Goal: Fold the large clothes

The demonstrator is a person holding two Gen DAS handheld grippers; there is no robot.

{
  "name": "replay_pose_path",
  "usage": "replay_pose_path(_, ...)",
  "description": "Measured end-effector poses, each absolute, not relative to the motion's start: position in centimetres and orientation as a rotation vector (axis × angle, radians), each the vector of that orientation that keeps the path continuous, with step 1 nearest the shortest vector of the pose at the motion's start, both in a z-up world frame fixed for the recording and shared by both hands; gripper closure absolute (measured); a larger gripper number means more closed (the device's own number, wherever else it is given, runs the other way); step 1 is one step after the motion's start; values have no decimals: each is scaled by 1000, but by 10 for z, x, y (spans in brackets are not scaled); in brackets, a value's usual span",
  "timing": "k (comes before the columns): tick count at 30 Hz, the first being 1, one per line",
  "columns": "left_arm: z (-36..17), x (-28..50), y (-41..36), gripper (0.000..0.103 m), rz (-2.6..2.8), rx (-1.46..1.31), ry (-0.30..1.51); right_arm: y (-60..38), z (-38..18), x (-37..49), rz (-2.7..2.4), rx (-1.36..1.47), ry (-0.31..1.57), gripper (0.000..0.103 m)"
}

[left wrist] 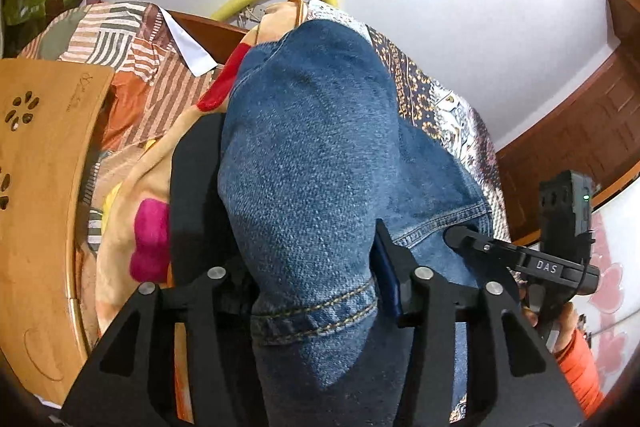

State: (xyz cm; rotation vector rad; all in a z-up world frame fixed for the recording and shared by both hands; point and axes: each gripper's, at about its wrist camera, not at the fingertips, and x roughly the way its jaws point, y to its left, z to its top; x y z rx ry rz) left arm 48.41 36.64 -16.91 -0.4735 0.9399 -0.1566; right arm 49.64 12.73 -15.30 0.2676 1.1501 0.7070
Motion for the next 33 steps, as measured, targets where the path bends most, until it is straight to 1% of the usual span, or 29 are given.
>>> replay_pose_path(1, -165, 481, 361, 51, -138, -445, 947, 125, -148, 490, 679, 219, 1135, 53)
replay_pose_path(2, -162, 479, 358, 51, -125, -427, 949, 123, -144, 485, 659, 184, 1124, 52)
replay_pose_path(5, -151, 462, 347, 44, -58, -361, 959, 118, -132, 466, 621, 77, 1114, 52)
replay_pose_path(7, -144, 449, 342, 44, -21, -327, 957, 112, -128, 454, 600, 8, 1115, 52)
replay_pose_path(9, -136, 431, 337, 41, 0, -305, 945, 102, -121, 436, 591, -57, 1096, 52)
replay_pose_path(12, -123, 407, 327, 41, 19, -273, 967, 89, -109, 409, 577, -123, 1072, 52)
replay_pose_path(15, -100, 383, 311, 41, 65, -197, 957, 78, -90, 403, 572, -134, 1044, 52)
replay_pose_path(20, -38, 331, 275, 41, 88, -87, 832, 47, -28, 363, 599, -28, 934, 52)
replay_pose_path(25, 29, 264, 225, 41, 101, 39, 662, 28, 40, 301, 622, -34, 729, 52)
replay_pose_path(29, 66, 214, 194, 41, 119, 86, 532, 7, 80, 250, 682, 27, 574, 52)
replay_pose_path(33, 93, 152, 161, 41, 131, 126, 376, -14, 103, 197, 707, 84, 429, 52)
